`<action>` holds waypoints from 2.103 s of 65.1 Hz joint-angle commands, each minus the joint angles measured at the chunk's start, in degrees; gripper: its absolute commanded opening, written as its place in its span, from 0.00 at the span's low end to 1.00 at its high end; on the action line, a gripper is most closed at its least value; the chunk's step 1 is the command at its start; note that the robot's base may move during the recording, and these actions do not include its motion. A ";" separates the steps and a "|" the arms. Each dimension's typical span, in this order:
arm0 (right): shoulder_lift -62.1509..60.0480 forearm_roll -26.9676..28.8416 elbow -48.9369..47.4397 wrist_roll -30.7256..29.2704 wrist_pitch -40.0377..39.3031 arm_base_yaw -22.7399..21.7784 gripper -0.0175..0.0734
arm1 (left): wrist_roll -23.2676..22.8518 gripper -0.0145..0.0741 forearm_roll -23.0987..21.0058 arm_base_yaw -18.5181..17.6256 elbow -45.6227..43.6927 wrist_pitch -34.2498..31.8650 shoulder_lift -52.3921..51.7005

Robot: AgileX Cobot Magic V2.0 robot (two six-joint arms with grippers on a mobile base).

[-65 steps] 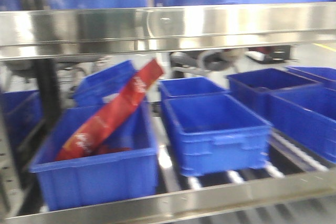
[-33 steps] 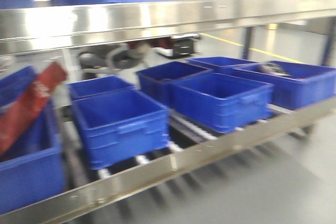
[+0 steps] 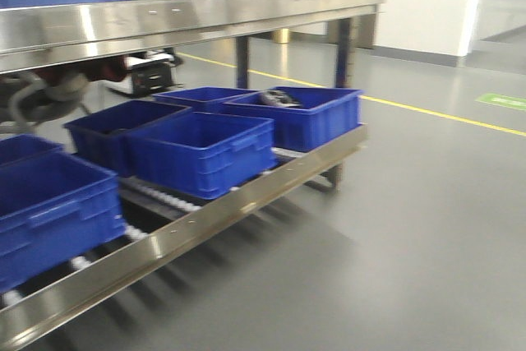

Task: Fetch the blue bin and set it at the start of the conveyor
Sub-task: 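Hold the bin raised in both grippers while the base backs away, then carry the bin in both grippers while driving to the red conveyor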

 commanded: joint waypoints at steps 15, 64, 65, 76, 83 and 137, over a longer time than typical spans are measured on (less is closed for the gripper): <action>-0.41 -1.18 -0.43 -0.33 -0.84 0.16 0.01 | 0.19 0.04 1.65 -0.39 -0.05 -1.66 -0.40; -0.41 -1.19 -0.43 -0.33 -0.98 0.16 0.01 | 0.19 0.04 1.92 -0.39 -0.05 -1.66 -0.43; -0.41 -1.19 -0.43 -0.33 -0.98 0.16 0.01 | 0.19 0.04 1.92 -0.39 -0.05 -1.66 -0.43; -0.41 -1.19 -0.43 -0.33 -0.98 0.16 0.01 | 0.19 0.04 1.92 -0.39 -0.05 -1.66 -0.43; -0.41 -1.19 -0.43 -0.33 -0.98 0.16 0.01 | 0.19 0.04 2.07 -0.39 -0.05 -1.66 -0.43; -0.41 -1.19 -0.43 -0.33 -2.52 0.16 0.01 | 0.19 0.04 2.07 -0.39 -0.05 -1.66 -0.43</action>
